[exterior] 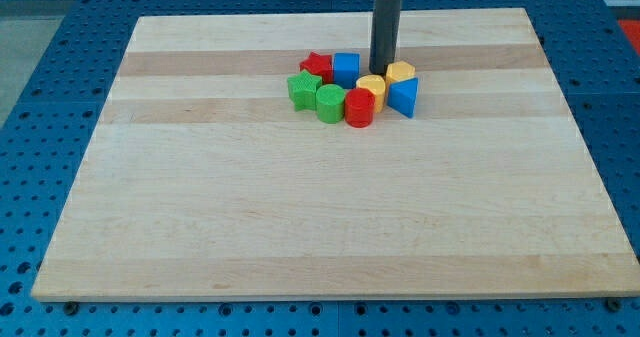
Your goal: Move yellow heart into yellow hexagon
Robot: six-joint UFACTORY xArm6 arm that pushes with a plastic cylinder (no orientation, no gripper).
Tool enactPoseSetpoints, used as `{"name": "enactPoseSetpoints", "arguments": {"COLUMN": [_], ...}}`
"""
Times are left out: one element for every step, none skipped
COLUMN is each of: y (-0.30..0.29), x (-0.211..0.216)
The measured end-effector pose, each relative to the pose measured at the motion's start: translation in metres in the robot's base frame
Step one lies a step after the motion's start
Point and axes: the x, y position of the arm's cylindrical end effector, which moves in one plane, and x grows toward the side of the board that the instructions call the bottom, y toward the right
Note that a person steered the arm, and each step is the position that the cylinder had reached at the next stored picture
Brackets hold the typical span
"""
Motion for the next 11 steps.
{"name": "enactPoseSetpoints", "arguments": {"y": [0.003,0.004,-0.001,-0.008,-0.01,-0.019,-0.029,-0.031,-0.031,-0.032,-0.035], "x": [0.011,0.027,0.03,0.03,0.028,0.026,0.016,0.004,-0.008,-0.015,-0.015]}}
